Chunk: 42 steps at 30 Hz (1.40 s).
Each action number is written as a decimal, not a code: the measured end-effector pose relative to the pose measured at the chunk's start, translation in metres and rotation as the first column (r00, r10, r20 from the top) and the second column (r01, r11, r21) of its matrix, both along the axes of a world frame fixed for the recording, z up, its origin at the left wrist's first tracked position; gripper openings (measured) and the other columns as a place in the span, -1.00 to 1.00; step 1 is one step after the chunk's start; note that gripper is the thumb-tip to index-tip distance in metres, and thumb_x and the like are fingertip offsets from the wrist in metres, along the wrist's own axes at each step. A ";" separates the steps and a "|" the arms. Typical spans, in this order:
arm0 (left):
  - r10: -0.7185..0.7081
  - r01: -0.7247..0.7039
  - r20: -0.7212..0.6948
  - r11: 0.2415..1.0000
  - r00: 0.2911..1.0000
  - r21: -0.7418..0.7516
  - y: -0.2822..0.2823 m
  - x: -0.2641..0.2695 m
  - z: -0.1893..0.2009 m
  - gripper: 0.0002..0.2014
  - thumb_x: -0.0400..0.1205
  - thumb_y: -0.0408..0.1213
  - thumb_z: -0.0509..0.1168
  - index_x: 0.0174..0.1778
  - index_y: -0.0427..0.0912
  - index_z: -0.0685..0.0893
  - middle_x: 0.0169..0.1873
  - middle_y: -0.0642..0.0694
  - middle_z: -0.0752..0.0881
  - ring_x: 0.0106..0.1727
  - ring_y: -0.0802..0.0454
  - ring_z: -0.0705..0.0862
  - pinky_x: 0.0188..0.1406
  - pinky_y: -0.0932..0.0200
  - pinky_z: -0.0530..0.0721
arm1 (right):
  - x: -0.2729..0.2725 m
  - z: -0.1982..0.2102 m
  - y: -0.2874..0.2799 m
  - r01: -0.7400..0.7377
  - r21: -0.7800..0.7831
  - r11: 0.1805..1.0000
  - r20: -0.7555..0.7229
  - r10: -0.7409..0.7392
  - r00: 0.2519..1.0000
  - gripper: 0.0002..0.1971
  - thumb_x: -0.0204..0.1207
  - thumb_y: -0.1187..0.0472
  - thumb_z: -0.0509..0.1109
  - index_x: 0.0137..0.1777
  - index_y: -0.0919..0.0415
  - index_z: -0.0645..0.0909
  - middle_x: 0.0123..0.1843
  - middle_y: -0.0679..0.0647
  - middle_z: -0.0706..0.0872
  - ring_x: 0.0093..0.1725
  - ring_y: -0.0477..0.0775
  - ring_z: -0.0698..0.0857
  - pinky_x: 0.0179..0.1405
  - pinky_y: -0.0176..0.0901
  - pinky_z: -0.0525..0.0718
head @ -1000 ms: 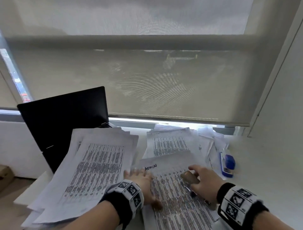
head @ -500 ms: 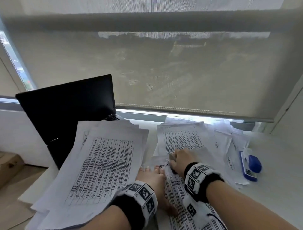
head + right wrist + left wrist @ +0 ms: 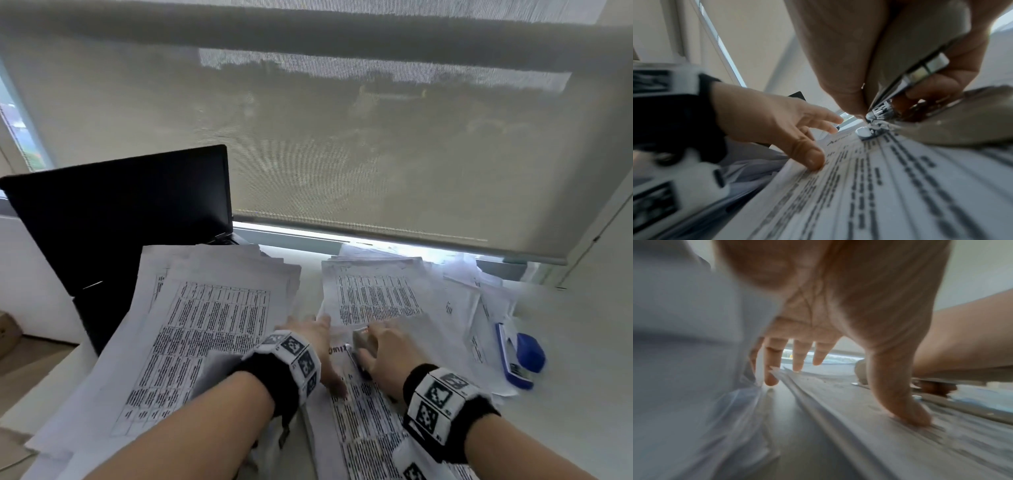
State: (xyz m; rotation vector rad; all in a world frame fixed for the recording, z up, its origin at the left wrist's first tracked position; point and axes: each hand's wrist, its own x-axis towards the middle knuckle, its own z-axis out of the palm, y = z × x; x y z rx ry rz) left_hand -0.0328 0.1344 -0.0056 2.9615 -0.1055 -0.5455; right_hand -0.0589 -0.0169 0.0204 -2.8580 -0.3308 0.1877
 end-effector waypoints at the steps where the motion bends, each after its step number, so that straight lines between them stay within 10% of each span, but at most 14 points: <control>1: 0.006 -0.006 -0.017 1.000 1.000 0.009 -0.001 0.003 0.000 0.11 0.05 0.36 0.61 0.45 0.02 0.32 0.33 -0.03 0.52 0.38 -0.18 0.50 0.31 -0.21 0.58 | 0.001 -0.003 -0.002 -0.001 0.014 1.000 -0.010 0.001 1.000 -0.78 0.65 -0.02 0.23 0.18 0.04 0.53 0.04 0.00 0.58 -0.28 -0.24 0.37 -0.33 -0.52 0.31; 7: 0.100 -0.106 -0.050 0.983 0.994 -0.150 -0.002 0.018 0.005 -0.24 0.26 0.08 0.66 0.32 -0.12 0.56 0.19 -0.07 0.68 0.20 -0.06 0.66 0.25 0.01 0.66 | 0.002 -0.021 -0.008 0.028 0.092 0.995 -0.065 -0.022 0.998 -0.56 0.63 0.00 0.28 0.46 0.14 0.44 0.28 0.03 0.55 0.20 -0.02 0.56 0.27 -0.30 0.46; 18: 0.184 -0.190 -0.052 0.966 0.982 -0.174 0.000 0.020 -0.007 -0.34 0.36 -0.02 0.63 0.29 -0.18 0.55 0.15 -0.07 0.66 0.19 -0.03 0.66 0.19 0.14 0.64 | 0.014 -0.019 0.012 0.003 0.098 0.995 -0.069 0.004 0.998 -0.71 0.65 0.06 0.25 0.28 0.18 0.51 0.27 0.11 0.53 -0.03 -0.06 0.42 0.21 -0.30 0.44; 26: 0.170 -0.179 -0.068 0.970 0.983 -0.167 -0.001 0.021 -0.008 -0.36 0.44 -0.02 0.57 0.35 -0.25 0.56 0.23 -0.14 0.65 0.27 -0.06 0.63 0.30 0.10 0.61 | 0.040 -0.014 0.039 0.141 0.087 0.986 -0.131 -0.129 0.983 -0.70 0.69 0.11 0.18 0.34 0.21 0.50 0.40 0.18 0.38 0.37 0.17 0.51 0.37 0.00 0.48; 42: 0.224 -0.242 -0.101 0.945 0.969 -0.221 -0.001 0.020 -0.011 -0.40 0.42 -0.11 0.61 0.32 -0.22 0.58 0.20 -0.12 0.69 0.24 -0.07 0.66 0.29 0.05 0.63 | 0.031 -0.026 0.030 0.130 -0.005 0.992 -0.110 -0.129 0.985 -0.72 0.63 0.05 0.26 0.25 0.17 0.51 0.28 0.15 0.45 0.20 0.15 0.60 0.24 -0.05 0.55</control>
